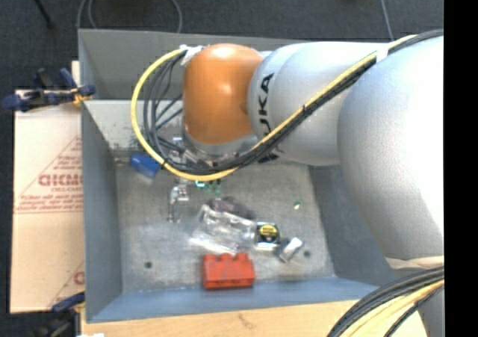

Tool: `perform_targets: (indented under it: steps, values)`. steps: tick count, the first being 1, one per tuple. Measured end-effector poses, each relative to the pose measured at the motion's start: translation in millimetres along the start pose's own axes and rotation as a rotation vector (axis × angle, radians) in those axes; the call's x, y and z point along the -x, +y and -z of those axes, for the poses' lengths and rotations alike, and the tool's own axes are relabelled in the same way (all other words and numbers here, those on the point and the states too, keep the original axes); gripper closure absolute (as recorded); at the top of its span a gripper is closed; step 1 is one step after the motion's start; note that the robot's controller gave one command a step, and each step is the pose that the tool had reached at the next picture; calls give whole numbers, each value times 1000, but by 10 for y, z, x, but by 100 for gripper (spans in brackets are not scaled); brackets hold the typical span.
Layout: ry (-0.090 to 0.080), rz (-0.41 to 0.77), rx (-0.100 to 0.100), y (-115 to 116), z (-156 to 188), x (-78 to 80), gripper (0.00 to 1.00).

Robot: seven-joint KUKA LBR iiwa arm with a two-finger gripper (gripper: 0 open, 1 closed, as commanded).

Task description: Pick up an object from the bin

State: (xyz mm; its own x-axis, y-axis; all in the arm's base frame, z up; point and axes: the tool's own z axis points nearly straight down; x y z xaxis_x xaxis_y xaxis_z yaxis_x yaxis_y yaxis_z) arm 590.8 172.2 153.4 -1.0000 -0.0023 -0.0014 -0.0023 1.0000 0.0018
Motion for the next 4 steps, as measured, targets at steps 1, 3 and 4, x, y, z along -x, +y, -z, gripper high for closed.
perform_targets:
  steps: [1,3,4]
  values:
    - [2,105,-4,-473,-192,-277,0]
    - [20,97,13,-1166,-685,-61,0]
    - [21,94,13,-1168,-685,-62,100]
